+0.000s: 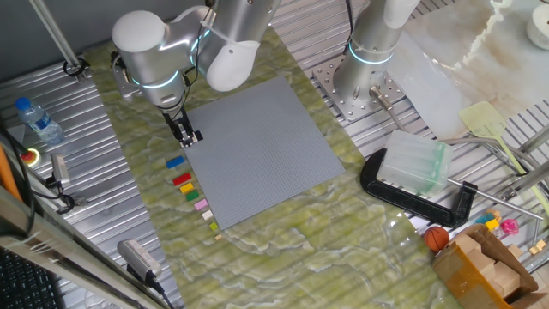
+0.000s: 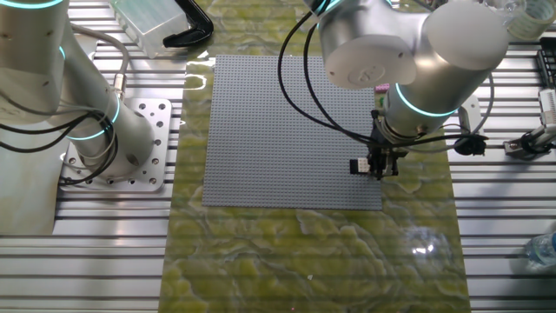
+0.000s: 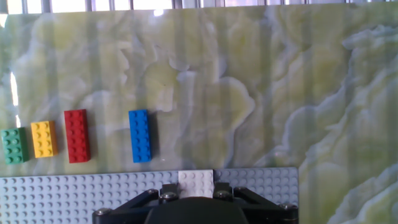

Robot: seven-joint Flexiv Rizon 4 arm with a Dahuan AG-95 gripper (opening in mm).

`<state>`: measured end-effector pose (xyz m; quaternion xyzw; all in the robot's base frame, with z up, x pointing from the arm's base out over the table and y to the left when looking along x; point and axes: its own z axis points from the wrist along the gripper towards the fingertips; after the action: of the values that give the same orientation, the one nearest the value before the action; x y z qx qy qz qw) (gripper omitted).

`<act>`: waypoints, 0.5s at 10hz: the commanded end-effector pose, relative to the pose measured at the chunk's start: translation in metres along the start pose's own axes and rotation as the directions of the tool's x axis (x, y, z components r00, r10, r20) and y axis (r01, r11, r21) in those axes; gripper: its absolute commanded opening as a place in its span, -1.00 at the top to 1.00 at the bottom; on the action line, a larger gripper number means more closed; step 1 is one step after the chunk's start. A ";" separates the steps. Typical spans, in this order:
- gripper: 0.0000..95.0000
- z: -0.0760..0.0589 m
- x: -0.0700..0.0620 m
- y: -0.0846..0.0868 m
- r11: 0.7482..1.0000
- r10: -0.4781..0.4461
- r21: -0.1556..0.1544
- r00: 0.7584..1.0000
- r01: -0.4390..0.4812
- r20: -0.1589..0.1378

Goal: Build with small Lego blocks

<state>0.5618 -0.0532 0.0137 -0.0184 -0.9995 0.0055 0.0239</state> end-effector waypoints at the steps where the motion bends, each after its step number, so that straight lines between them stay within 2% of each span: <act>1: 1.00 0.001 0.000 0.000 1.000 0.001 0.003 1.000 -0.001 -0.009; 5: 1.00 0.001 0.000 0.000 1.000 0.003 0.001 1.000 -0.003 -0.015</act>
<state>0.5611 -0.0534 0.0137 -0.0201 -0.9993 0.0060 0.0309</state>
